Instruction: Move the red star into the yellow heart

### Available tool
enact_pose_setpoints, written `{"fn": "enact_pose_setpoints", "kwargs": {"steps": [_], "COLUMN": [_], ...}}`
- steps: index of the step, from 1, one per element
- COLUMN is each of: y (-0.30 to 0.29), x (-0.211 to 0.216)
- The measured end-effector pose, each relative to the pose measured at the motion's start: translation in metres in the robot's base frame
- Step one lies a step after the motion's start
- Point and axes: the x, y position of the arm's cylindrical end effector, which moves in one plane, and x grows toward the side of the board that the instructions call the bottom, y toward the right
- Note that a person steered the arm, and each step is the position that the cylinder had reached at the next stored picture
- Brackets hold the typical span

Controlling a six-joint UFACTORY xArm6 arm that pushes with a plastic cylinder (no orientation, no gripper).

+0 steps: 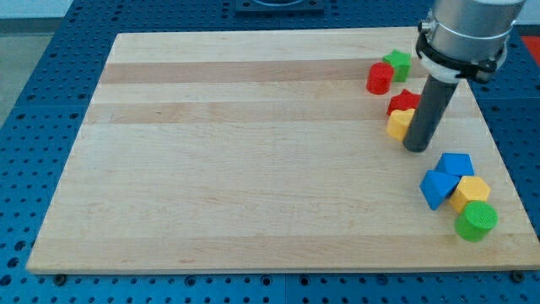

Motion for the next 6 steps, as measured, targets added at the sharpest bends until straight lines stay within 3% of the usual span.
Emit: {"fn": "enact_pose_setpoints", "kwargs": {"steps": [3, 6], "y": [0.053, -0.022], "x": [-0.065, -0.081]}}
